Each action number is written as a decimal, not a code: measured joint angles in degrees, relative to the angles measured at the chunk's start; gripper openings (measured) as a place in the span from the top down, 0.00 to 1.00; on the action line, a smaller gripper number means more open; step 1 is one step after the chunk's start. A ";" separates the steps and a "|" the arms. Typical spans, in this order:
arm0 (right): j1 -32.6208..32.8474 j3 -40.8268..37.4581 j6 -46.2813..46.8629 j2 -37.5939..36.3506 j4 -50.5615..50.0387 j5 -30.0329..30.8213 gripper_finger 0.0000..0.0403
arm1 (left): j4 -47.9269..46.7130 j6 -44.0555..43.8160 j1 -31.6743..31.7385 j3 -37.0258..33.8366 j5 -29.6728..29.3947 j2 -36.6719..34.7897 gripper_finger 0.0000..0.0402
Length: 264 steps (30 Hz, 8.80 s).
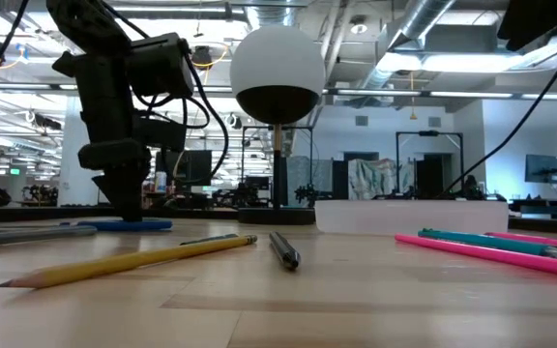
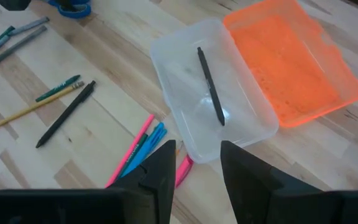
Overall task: Pick & place school supplies into a supply box
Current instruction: Put the scissors into the orange supply box, then put the green pen into the orange supply box
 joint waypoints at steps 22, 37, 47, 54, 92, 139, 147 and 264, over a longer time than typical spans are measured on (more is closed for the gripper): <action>0.00 -0.02 -0.55 0.02 -0.20 0.16 0.71 | 7.00 9.45 0.04 1.02 3.43 0.09 0.78; 0.00 -0.02 -0.63 0.02 -0.66 0.33 0.71 | 9.35 20.75 0.02 14.69 3.45 0.07 0.79; 0.00 -0.02 -2.01 0.04 -0.65 0.44 0.71 | 20.21 25.92 0.57 23.11 3.24 3.19 0.79; 0.15 -0.02 -2.04 0.07 0.27 1.50 0.71 | 20.58 25.62 0.46 33.92 7.59 14.48 0.79; 7.21 0.00 -0.09 0.04 2.79 1.71 0.71 | 10.18 33.46 0.46 68.81 9.73 45.00 0.68; 10.52 0.00 37.62 26.29 8.74 -42.97 0.71 | -54.80 27.08 0.10 88.02 15.85 39.23 0.67; 12.69 -2.68 38.57 29.67 10.23 -45.24 0.71 | -54.57 26.12 0.07 88.04 14.25 37.24 0.67; -38.91 -7.84 -61.71 14.86 19.31 -18.69 0.95 | -64.91 3.66 -5.91 87.02 -8.23 31.59 0.67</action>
